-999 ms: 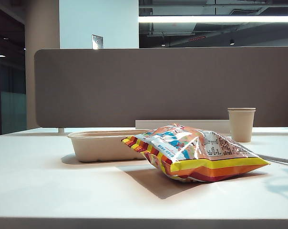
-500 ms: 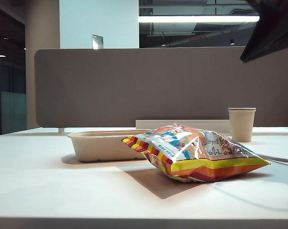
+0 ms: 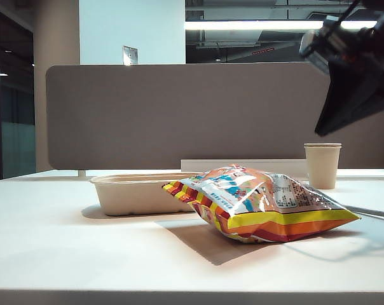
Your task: Pick up a bag of chips and put them in the box.
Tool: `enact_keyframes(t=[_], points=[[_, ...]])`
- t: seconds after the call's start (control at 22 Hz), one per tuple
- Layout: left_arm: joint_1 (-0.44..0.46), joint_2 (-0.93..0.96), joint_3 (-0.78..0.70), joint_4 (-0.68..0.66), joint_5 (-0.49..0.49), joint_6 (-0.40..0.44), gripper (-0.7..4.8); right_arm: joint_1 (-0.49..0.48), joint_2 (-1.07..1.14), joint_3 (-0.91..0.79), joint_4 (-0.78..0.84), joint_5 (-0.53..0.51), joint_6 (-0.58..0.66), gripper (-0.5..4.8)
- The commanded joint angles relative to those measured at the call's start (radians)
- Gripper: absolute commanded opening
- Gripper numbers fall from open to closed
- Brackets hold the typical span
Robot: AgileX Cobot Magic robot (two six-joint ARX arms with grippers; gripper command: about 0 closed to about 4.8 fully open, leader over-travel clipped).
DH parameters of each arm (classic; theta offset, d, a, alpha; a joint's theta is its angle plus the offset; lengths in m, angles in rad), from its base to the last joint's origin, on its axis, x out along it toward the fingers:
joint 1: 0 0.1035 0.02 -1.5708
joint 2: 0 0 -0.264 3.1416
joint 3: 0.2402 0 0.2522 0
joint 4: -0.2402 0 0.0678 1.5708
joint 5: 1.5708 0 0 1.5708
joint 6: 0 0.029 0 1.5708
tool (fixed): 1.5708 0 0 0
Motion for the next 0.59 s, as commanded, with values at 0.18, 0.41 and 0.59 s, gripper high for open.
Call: enact_keyframes(t=[0.18,0.41,0.59], points=[[0.000,0.000,0.013,-0.048,0.032,-0.002,-0.06,-0.002,0.083,0.005,0.039,0.004,-0.005,0.14],[0.000,0.000,0.014,-0.049,0.062,-0.006,-0.05,-0.008,0.142,0.006,0.066,0.009,-0.004,0.85],[0.000,0.000,0.014,-0.051,0.076,-0.006,-0.06,-0.018,0.182,0.006,0.100,0.005,-0.004,1.60]])
